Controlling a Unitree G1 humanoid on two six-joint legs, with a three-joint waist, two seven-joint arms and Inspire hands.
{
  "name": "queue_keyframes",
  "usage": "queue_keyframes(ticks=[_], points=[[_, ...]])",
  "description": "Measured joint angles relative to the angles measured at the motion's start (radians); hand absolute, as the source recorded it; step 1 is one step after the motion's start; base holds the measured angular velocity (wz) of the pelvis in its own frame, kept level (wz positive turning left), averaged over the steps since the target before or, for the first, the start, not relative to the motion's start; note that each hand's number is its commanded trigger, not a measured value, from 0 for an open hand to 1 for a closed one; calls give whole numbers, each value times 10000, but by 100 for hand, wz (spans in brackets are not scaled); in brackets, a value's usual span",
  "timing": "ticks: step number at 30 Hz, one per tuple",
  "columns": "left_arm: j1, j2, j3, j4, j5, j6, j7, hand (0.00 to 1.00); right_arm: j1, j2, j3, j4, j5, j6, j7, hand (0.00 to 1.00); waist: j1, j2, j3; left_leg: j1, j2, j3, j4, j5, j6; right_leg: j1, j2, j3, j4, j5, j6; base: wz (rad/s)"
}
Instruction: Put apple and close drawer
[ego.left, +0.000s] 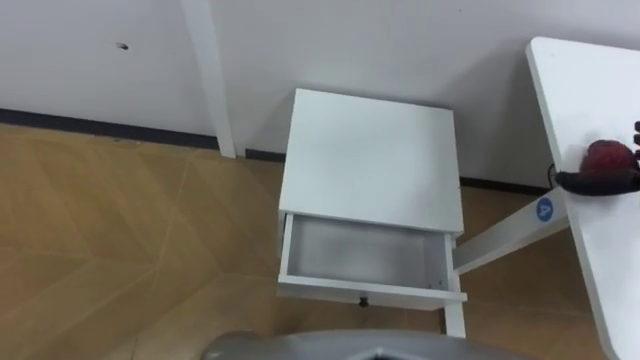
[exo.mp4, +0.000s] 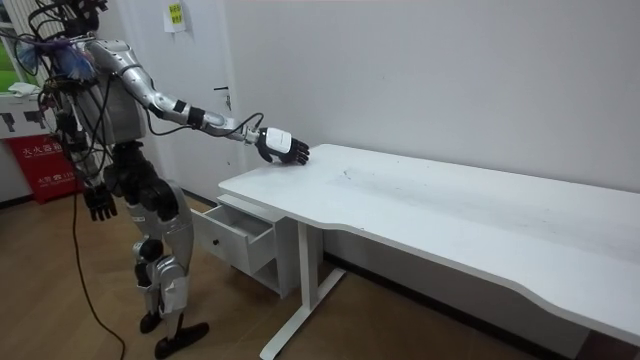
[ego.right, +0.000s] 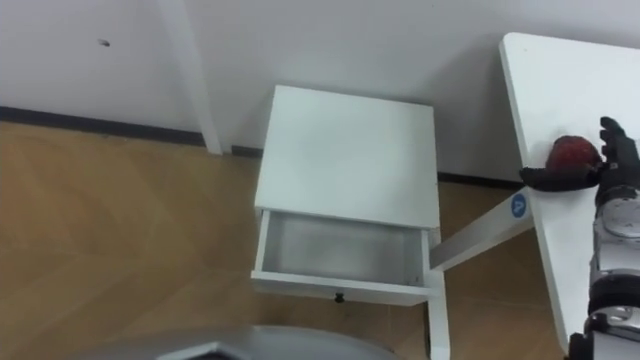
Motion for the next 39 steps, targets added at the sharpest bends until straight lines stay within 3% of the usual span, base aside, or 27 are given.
queue_keyframes(ticks=[1, 11, 16, 26, 28, 33, 39], points=[[-27, -2, -15, -4, -5, 7, -38, 0, -37, 1, 2, 72, -105, 5, -5, 100, 3, -7, -5, -78, -3, -26, 28, 0, 0, -37, -7, -15, 14, 0, 0, 5], [-403, 117, -439, -85, 54, 144, -248, 0, -333, -222, 435, 100, -780, 215, -745, 100, 225, -6, 27, -639, 19, -146, 390, 17, 37, -436, 1, -109, -4, 17, -27, 3], [-393, 87, -731, -80, 64, 245, -310, 0, -364, -220, 447, 66, -1417, 231, -1135, 100, 276, 139, 11, -788, 50, -238, 417, 18, 38, -511, 25, -236, 17, 33, -54, 4], [-443, 38, -1117, -108, 65, 234, -293, 0, -386, -207, 773, -276, -1478, 361, -1307, 100, 228, 218, 40, -762, 57, -236, 467, 7, 41, -411, 39, -214, 6, 40, -65, 0], [-504, 37, -1128, -112, 72, 224, -294, 0, -387, -195, 1071, -716, -1775, 405, -1241, 100, 240, 265, 68, -765, 60, -239, 448, 8, 42, -432, 46, -170, 15, 43, -70, -2], [-471, 48, -1377, -135, 67, 215, -303, 0, -271, 6, 1328, -1623, -2305, 423, -1068, 100, 236, 326, 52, -650, 24, -190, 291, 71, 44, -446, 22, -126, 16, 45, -74, -1], [-806, 45, -1993, -79, 5, 170, -358, 0, -86, 516, 2877, -4393, -2821, 436, -381, 100, 264, 232, 91, -596, -2, -102, 185, 151, 44, -581, -13, 40, 130, 45, -73, -2]])
